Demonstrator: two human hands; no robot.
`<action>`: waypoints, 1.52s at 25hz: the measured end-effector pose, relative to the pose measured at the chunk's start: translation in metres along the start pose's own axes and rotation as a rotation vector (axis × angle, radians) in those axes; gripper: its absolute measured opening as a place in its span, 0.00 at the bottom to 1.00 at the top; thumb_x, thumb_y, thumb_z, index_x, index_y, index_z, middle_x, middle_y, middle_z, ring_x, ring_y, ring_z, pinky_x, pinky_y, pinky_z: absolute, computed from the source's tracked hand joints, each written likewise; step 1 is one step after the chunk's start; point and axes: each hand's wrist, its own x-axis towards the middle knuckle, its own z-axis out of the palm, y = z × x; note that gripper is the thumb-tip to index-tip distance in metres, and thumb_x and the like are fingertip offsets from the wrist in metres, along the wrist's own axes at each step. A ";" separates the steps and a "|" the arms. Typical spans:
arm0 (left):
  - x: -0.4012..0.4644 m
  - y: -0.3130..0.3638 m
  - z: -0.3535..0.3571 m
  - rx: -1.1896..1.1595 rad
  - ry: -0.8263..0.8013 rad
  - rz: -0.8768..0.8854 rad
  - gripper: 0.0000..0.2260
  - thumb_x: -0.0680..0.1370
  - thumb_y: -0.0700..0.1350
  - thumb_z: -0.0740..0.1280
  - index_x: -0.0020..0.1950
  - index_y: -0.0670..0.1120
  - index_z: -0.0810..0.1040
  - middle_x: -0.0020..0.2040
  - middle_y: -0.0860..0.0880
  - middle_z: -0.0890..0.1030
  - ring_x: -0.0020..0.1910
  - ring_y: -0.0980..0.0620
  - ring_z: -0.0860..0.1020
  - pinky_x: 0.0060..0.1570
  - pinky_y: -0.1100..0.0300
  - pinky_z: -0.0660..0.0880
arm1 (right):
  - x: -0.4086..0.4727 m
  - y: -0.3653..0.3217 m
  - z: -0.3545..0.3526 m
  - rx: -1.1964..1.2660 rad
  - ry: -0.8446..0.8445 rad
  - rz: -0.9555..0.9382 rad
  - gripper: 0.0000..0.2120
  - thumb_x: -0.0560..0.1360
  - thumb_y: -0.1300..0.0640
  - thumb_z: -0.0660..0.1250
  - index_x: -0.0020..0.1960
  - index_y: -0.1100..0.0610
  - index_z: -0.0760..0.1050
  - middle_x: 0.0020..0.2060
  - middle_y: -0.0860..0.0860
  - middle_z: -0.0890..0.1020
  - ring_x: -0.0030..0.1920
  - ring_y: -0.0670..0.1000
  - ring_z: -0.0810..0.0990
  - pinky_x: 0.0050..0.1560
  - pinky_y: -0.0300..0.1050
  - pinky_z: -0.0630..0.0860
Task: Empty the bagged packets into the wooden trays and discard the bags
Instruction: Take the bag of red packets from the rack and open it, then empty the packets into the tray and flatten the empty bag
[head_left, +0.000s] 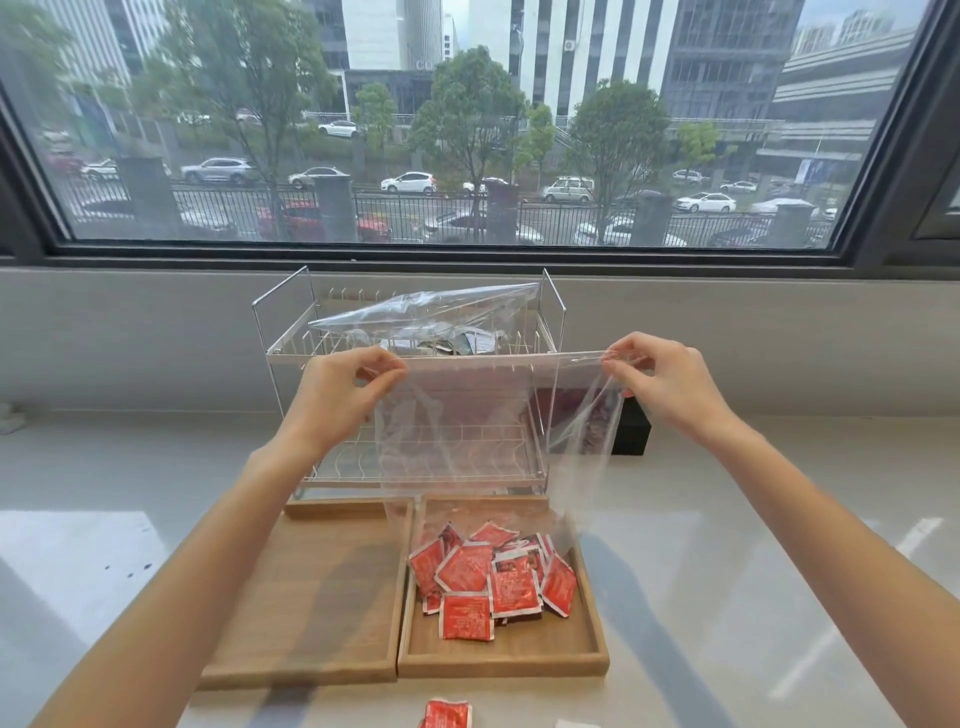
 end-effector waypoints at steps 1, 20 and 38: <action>0.001 0.000 0.000 -0.068 -0.002 -0.032 0.05 0.72 0.40 0.69 0.46 0.42 0.82 0.38 0.49 0.81 0.33 0.59 0.79 0.30 0.69 0.76 | 0.001 0.000 0.000 0.019 -0.003 0.002 0.04 0.73 0.57 0.67 0.46 0.56 0.79 0.39 0.50 0.81 0.39 0.48 0.79 0.40 0.38 0.78; 0.024 -0.016 -0.018 -0.061 0.221 0.178 0.09 0.70 0.41 0.70 0.49 0.41 0.81 0.44 0.50 0.82 0.38 0.74 0.77 0.45 0.77 0.74 | 0.026 -0.012 -0.003 0.035 0.148 -0.196 0.08 0.71 0.56 0.68 0.49 0.53 0.82 0.40 0.49 0.83 0.33 0.40 0.78 0.37 0.37 0.76; -0.166 -0.085 0.055 0.068 -0.039 0.065 0.21 0.77 0.55 0.57 0.44 0.41 0.82 0.42 0.49 0.84 0.45 0.60 0.77 0.46 0.72 0.72 | -0.152 0.074 0.095 0.057 -0.169 -0.096 0.10 0.71 0.69 0.67 0.48 0.58 0.80 0.51 0.48 0.81 0.49 0.48 0.81 0.51 0.39 0.76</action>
